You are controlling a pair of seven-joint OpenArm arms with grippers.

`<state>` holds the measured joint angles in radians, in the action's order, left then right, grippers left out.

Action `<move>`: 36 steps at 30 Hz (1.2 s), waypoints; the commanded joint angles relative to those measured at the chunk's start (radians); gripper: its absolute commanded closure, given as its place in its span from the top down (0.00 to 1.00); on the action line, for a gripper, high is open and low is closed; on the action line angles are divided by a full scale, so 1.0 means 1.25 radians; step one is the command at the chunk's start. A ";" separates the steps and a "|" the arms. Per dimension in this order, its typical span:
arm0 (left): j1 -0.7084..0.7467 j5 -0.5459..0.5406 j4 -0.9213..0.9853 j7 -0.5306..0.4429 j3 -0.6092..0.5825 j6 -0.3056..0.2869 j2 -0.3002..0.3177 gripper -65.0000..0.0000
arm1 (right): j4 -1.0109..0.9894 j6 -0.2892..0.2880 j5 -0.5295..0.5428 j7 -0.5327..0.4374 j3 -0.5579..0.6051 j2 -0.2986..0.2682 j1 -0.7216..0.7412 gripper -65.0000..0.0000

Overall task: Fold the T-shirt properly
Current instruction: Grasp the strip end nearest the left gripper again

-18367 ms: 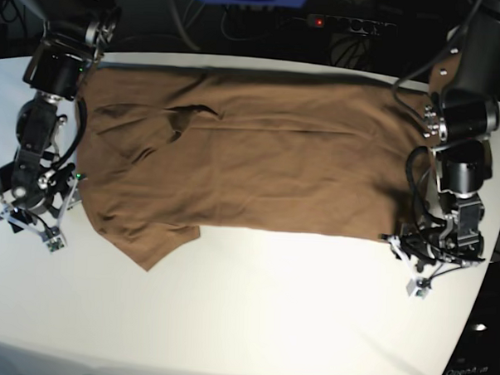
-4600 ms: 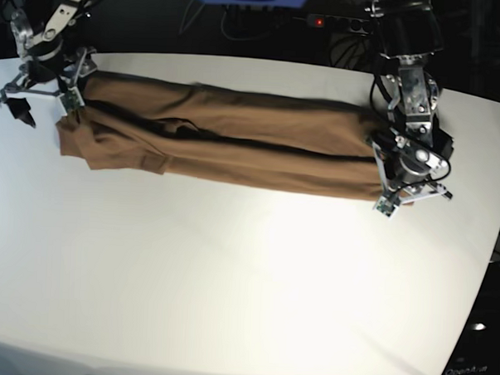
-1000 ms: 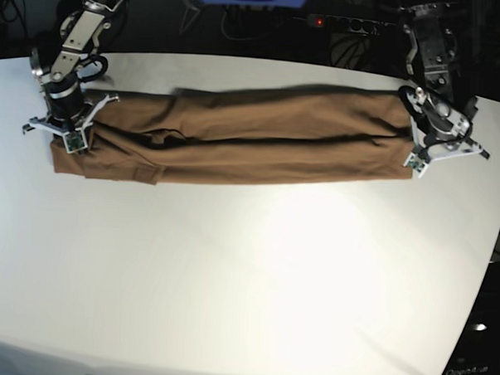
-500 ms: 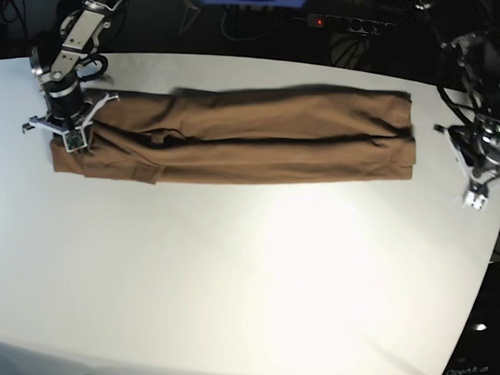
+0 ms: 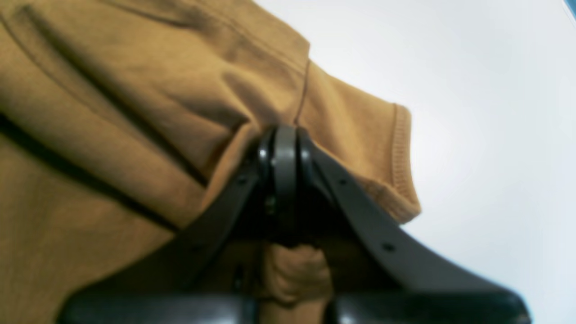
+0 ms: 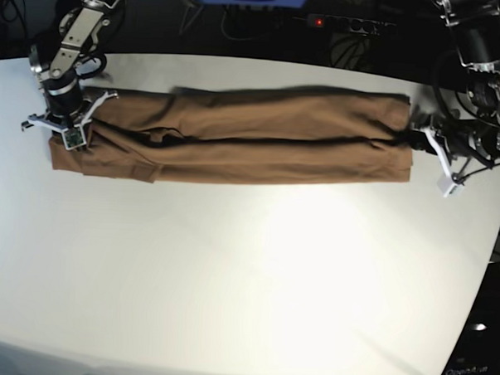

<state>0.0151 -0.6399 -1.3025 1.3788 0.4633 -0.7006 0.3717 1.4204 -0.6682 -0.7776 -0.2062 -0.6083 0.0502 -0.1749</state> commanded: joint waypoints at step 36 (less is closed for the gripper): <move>-0.029 -0.042 0.131 0.014 0.002 0.002 -0.014 0.30 | -0.024 -0.024 -0.100 0.077 -0.001 0.005 -0.010 0.00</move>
<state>-0.0311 -0.7723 -1.1481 1.3342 0.4751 -0.7071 0.3573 1.4120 -0.6601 -0.8165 -0.2226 -0.6083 0.0528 -0.1722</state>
